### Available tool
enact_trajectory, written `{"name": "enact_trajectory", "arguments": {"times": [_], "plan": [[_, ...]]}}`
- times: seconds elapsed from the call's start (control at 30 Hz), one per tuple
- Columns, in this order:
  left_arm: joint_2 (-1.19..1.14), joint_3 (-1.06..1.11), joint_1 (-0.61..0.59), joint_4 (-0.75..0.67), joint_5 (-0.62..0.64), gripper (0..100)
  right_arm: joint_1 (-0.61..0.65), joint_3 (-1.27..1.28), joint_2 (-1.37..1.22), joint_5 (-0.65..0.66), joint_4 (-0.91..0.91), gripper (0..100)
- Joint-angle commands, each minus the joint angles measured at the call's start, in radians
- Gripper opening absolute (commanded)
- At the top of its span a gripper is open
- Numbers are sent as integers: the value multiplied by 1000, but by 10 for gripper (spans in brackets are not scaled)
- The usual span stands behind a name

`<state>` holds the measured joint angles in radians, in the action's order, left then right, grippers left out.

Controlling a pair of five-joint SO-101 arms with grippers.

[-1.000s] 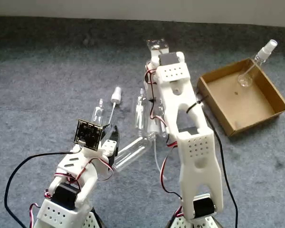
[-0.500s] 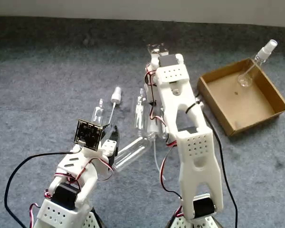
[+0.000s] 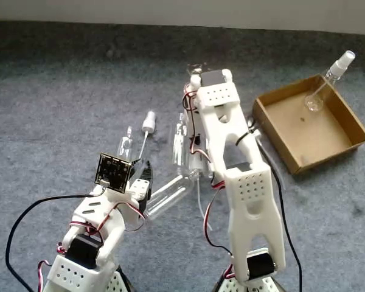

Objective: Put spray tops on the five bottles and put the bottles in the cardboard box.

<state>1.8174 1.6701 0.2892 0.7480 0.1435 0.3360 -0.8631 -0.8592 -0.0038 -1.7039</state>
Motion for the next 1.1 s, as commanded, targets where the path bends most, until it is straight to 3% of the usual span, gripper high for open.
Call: {"name": "enact_trajectory", "arguments": {"times": [0.0,0.4,0.63,1.07], "plan": [[12,10,18,-18,-9,7,10,-58,21,-5,2,321],[12,10,18,-18,-9,7,7,-50,21,-5,62,320],[12,10,18,-17,-9,7,7,-47,21,-5,56,220],[12,12,18,-17,-9,7,10,-50,22,14,-7,217]]}}
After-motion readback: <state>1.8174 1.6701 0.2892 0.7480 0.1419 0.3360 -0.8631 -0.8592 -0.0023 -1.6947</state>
